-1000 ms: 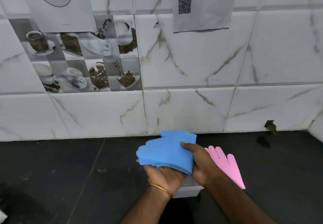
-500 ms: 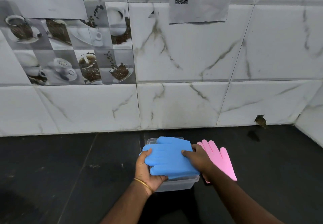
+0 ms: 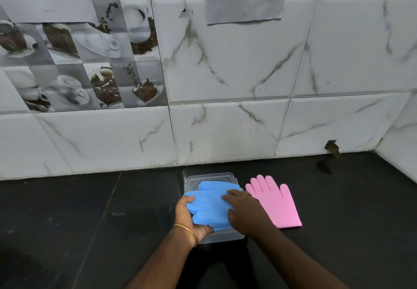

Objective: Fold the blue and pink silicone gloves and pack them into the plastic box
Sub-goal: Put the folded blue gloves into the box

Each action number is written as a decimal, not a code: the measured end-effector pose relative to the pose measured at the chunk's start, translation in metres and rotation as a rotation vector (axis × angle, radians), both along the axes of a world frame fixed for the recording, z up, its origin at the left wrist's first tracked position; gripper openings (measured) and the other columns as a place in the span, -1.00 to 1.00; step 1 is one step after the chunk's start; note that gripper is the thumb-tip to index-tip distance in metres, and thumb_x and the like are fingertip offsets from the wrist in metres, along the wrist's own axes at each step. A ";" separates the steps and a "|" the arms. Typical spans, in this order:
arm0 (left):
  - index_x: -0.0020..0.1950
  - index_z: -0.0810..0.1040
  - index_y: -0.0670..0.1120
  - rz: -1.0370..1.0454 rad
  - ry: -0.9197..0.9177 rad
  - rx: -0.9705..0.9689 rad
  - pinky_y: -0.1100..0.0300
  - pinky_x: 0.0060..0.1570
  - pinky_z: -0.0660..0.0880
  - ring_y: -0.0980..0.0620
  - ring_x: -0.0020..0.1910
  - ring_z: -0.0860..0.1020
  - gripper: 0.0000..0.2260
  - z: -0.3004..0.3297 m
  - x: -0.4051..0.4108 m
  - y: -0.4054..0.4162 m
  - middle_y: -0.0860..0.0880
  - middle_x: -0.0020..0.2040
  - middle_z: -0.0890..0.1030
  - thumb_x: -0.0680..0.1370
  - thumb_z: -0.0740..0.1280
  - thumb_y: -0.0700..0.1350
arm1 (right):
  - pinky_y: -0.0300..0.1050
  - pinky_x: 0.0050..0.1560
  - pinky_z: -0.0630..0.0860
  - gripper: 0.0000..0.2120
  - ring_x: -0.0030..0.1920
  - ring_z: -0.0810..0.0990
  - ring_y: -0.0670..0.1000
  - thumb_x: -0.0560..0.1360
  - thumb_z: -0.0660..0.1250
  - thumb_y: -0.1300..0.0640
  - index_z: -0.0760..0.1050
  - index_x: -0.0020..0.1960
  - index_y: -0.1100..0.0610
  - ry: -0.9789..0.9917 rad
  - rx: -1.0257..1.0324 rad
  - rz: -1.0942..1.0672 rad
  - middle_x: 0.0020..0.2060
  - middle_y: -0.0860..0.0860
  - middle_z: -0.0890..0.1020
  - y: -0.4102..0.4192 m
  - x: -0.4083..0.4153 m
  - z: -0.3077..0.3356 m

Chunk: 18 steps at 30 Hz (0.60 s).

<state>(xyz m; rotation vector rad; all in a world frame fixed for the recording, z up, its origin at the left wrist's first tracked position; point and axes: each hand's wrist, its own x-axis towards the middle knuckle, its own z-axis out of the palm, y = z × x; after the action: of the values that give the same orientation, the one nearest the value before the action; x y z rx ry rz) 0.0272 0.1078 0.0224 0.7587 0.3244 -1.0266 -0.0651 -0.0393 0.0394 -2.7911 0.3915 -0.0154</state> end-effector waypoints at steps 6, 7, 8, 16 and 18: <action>0.33 0.53 -0.19 -0.035 0.061 0.078 -0.38 0.26 0.36 -0.38 0.27 0.50 -0.45 0.002 0.008 -0.009 -0.33 0.25 0.57 0.40 0.14 -0.01 | -0.01 0.32 0.39 -0.56 0.37 0.39 0.13 0.49 0.18 0.08 0.47 0.36 0.00 0.074 -0.099 0.028 0.41 -0.01 0.43 0.000 0.006 -0.003; 0.33 0.53 -0.20 -0.035 0.066 0.089 -0.38 0.28 0.34 -0.38 0.28 0.49 -0.45 0.002 0.009 -0.010 -0.32 0.26 0.56 0.40 0.13 -0.04 | -0.01 0.30 0.41 -0.58 0.34 0.41 0.13 0.48 0.19 0.07 0.49 0.33 0.01 0.079 -0.113 0.032 0.37 0.00 0.45 0.000 0.007 -0.003; 0.32 0.53 -0.20 -0.035 0.065 0.106 -0.36 0.28 0.35 -0.37 0.28 0.50 -0.46 0.002 0.010 -0.011 -0.31 0.25 0.57 0.40 0.13 -0.06 | -0.01 0.28 0.42 -0.59 0.32 0.42 0.12 0.47 0.19 0.07 0.51 0.30 0.02 0.083 -0.128 0.036 0.34 0.00 0.47 0.000 0.009 -0.004; 0.02 0.60 -0.19 -0.044 0.070 0.320 -0.09 -0.13 0.54 -0.26 -0.06 0.60 -0.65 0.000 0.017 -0.019 -0.25 -0.22 0.70 0.44 0.15 -0.04 | 0.00 0.15 0.47 -0.66 0.16 0.49 0.12 0.46 0.22 0.09 0.56 0.20 0.07 0.110 -0.228 0.072 0.16 0.02 0.52 0.001 0.014 -0.014; 0.00 0.61 -0.19 -0.058 0.059 0.374 -0.08 -0.16 0.53 -0.25 -0.06 0.60 -0.65 -0.001 0.020 -0.021 -0.25 -0.25 0.70 0.46 0.16 0.00 | 0.01 0.13 0.48 -0.67 0.15 0.49 0.14 0.46 0.23 0.11 0.57 0.18 0.09 0.124 -0.255 0.088 0.13 0.04 0.52 0.001 0.015 -0.014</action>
<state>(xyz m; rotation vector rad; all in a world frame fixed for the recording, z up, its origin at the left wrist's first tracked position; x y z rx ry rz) 0.0471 0.0868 0.0211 1.0805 0.5575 -1.0572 -0.0499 -0.0385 0.0255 -3.0693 0.3148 0.1387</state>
